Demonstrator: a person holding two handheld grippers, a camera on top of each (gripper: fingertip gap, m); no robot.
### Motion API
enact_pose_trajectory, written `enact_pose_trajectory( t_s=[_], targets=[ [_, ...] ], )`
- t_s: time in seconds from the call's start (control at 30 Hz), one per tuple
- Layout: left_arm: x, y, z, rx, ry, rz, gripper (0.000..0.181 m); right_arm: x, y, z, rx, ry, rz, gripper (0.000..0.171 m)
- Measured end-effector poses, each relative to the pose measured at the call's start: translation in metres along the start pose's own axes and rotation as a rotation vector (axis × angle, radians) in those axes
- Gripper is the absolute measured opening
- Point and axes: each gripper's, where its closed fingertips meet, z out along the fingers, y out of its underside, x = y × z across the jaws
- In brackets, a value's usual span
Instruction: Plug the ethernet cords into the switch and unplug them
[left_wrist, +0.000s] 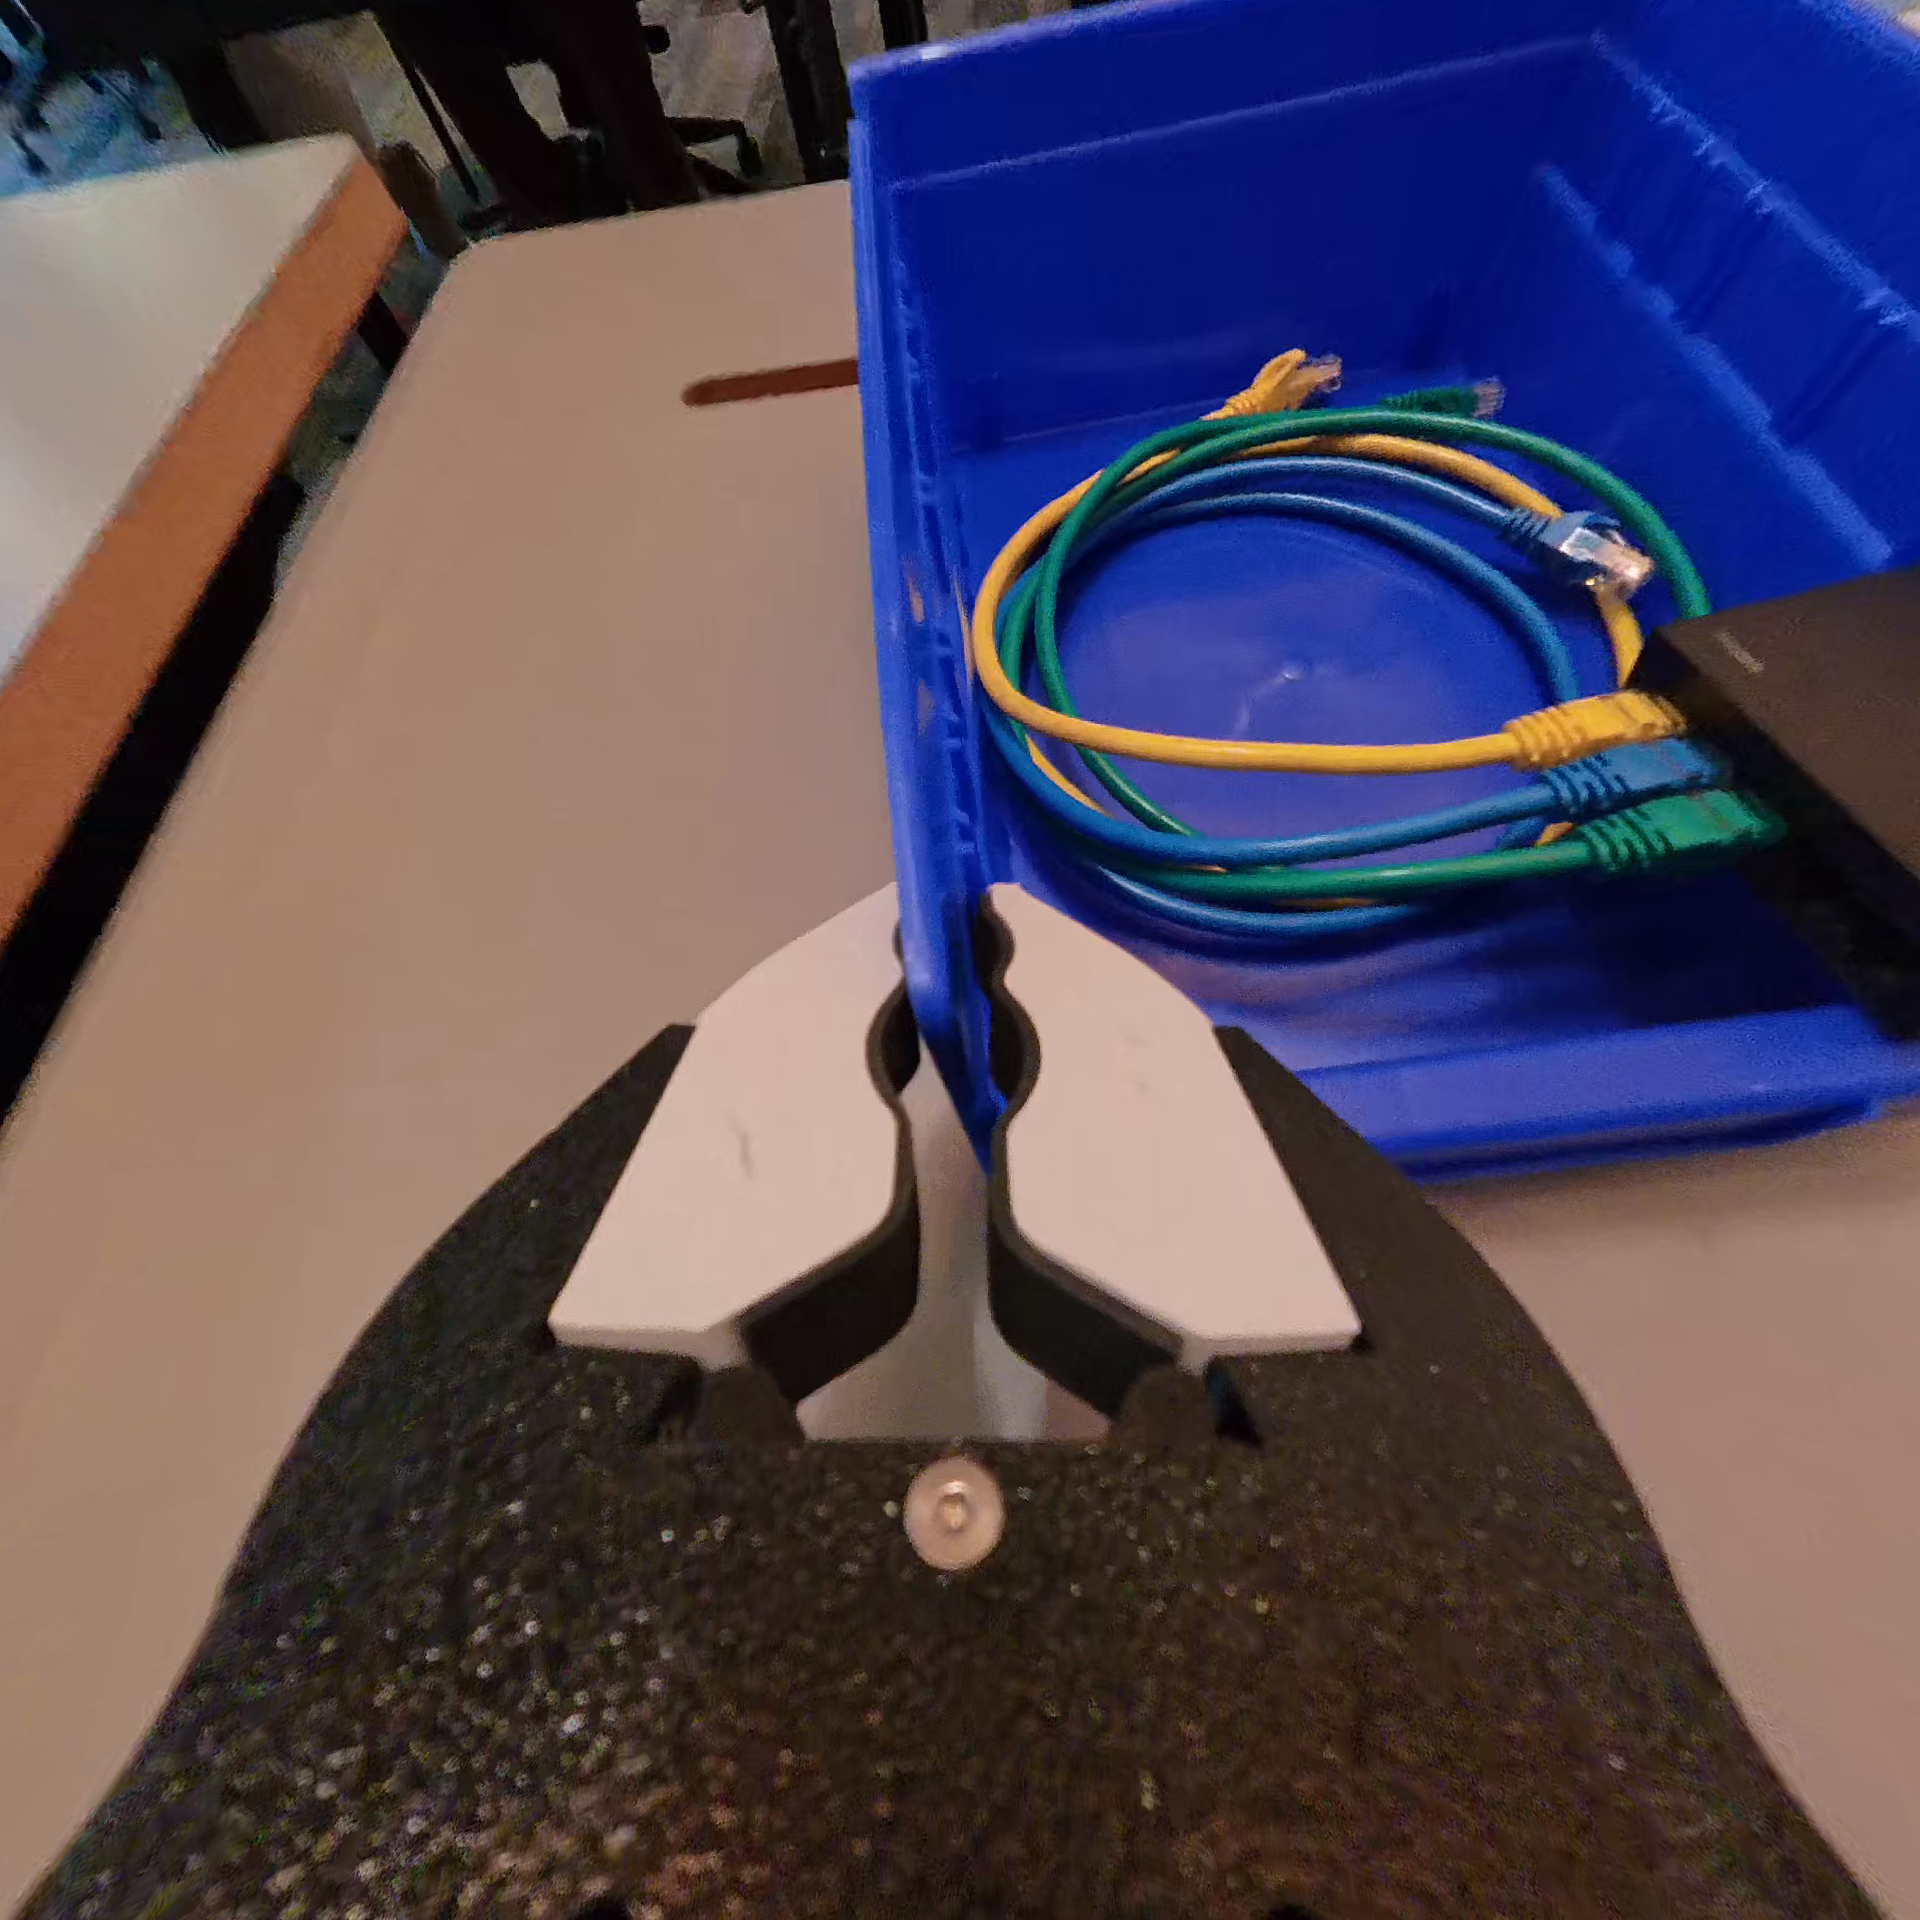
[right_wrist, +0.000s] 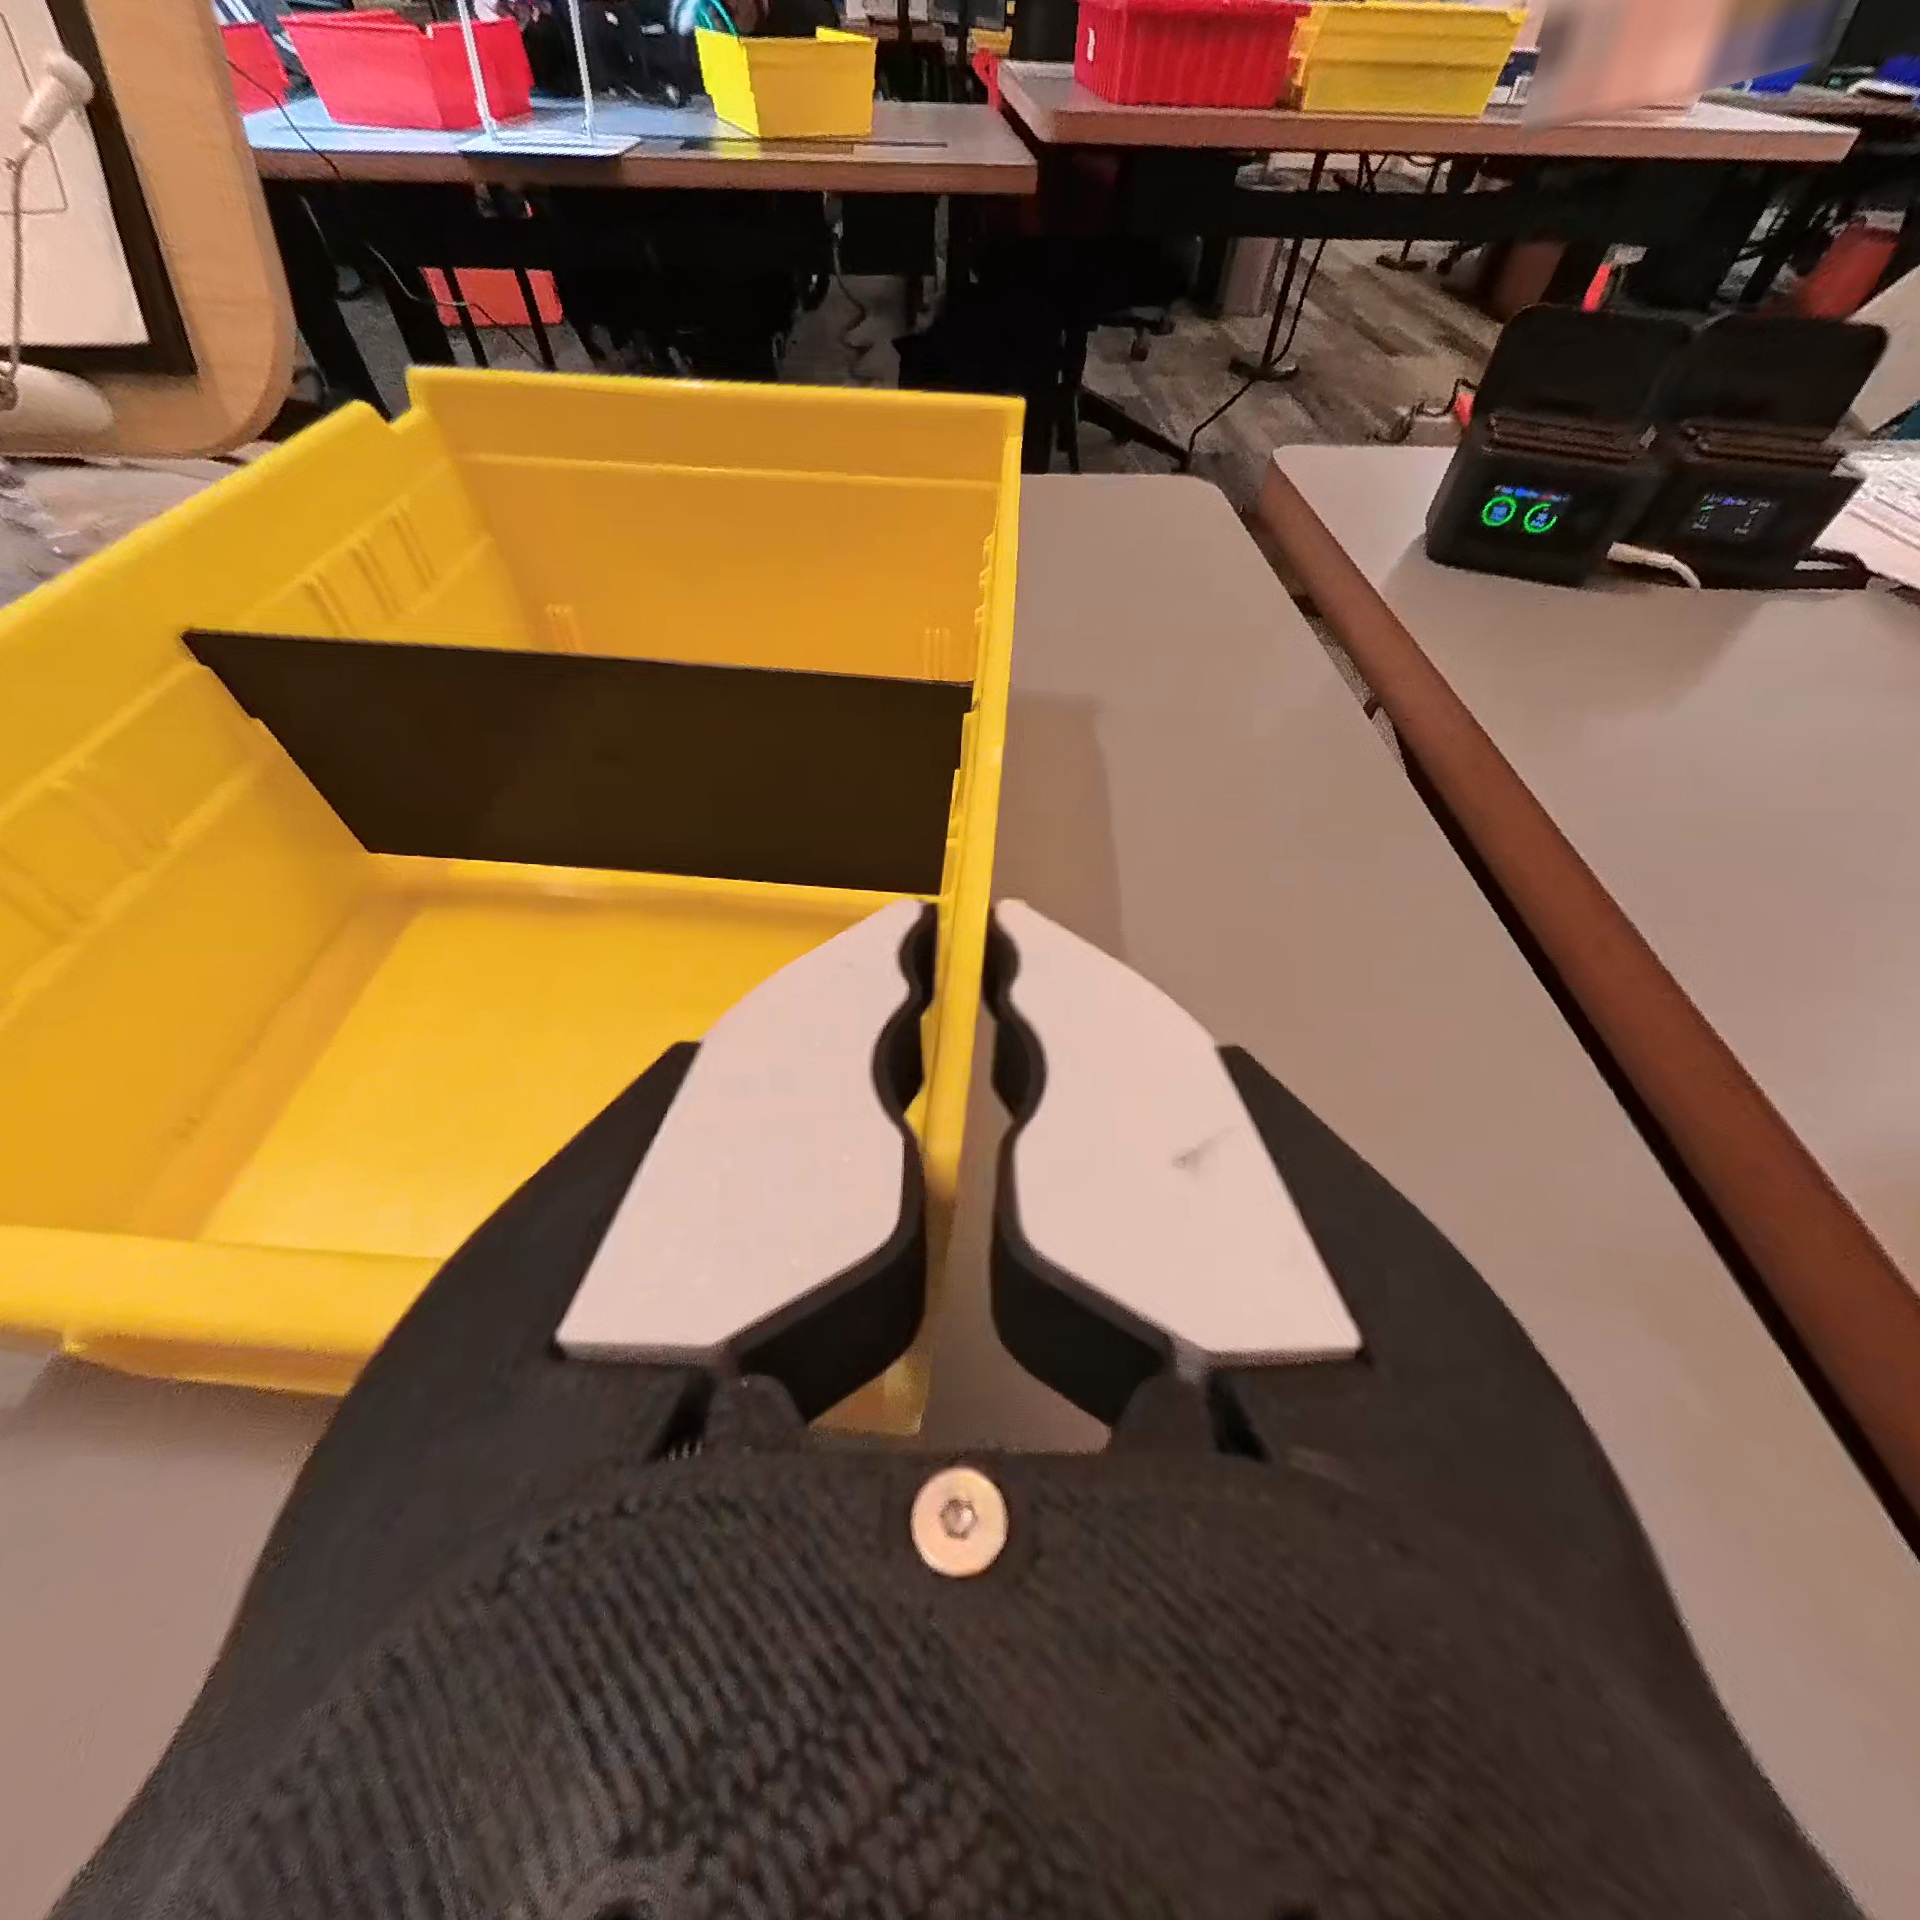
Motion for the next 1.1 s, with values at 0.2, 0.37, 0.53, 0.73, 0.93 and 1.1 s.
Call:
enact_pose_trajectory(
  t_s=[0.2, 0.37, 0.53, 0.73, 0.93, 1.1],
  targets=[
    [0.019, -0.068, -0.038, 0.203, 0.013, 0.251, 0.019, -0.03, -0.068, -0.041, 0.197, -0.053, -0.073, 0.03],
    [0.097, -0.036, -0.033, -0.095, 0.443, 0.407, 0.05, -0.094, -0.089, -0.051, 0.238, -0.228, -0.138, 0.034],
    [0.14, -0.016, -0.051, -0.402, 0.749, -0.034, 0.066, -0.139, -0.085, -0.052, 0.222, -0.368, -0.169, 0.034],
    [0.145, -0.006, -0.039, -0.538, 0.727, -0.342, 0.081, -0.158, -0.082, -0.053, 0.205, -0.426, -0.182, 0.034],
    [0.163, -0.008, -0.032, -0.462, 0.575, -0.243, 0.08, -0.161, -0.082, -0.054, 0.205, -0.444, -0.171, 0.034],
    [0.165, -0.007, -0.024, -0.359, 0.419, -0.139, 0.077, -0.156, -0.084, -0.058, 0.217, -0.441, -0.151, 0.034]
  ],
)
